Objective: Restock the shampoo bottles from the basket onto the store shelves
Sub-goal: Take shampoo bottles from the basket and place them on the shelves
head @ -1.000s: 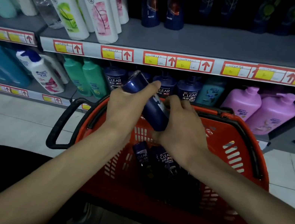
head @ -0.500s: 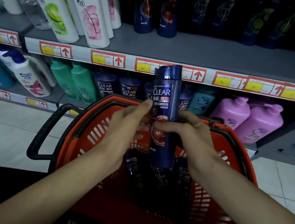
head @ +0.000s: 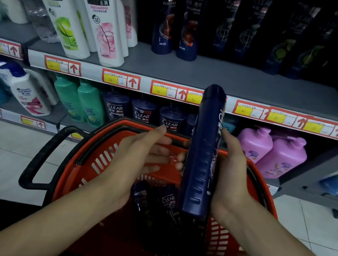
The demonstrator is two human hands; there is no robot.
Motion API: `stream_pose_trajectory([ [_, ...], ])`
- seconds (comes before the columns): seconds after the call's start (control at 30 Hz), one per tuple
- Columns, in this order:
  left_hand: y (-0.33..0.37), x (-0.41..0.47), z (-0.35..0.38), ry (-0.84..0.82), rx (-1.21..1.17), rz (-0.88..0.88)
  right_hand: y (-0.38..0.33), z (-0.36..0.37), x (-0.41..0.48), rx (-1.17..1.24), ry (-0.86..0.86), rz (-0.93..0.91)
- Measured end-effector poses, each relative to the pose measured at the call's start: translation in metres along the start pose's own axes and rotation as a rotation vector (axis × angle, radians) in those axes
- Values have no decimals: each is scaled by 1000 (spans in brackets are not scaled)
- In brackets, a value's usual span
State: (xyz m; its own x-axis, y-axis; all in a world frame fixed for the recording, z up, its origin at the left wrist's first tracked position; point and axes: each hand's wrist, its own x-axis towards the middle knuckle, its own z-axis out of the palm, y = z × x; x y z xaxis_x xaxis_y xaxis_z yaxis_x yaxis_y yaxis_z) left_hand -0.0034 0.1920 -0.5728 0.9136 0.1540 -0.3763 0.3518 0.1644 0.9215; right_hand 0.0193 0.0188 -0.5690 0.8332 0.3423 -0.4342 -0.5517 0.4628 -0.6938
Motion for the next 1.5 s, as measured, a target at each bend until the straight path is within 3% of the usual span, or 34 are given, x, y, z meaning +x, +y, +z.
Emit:
stream_pose_trajectory([
  [0.33,18,-6,3,-62,113,208,2,12,20,-143,52,-176],
  [0.7,31,-17,0,-200,167,320,-8,34,21,-200,54,-422],
  [0.97,42,-19,-10,-48,78,467,-22,55,8,-695,121,-490],
  [1.13,67,-11,-16,-5,8,513,-39,82,11,-708,183,-583],
  [1.3,84,13,-21,66,111,556,-51,108,35,-781,212,-593],
  [1.5,107,68,-26,128,224,586,-71,125,80,-850,327,-728],
])
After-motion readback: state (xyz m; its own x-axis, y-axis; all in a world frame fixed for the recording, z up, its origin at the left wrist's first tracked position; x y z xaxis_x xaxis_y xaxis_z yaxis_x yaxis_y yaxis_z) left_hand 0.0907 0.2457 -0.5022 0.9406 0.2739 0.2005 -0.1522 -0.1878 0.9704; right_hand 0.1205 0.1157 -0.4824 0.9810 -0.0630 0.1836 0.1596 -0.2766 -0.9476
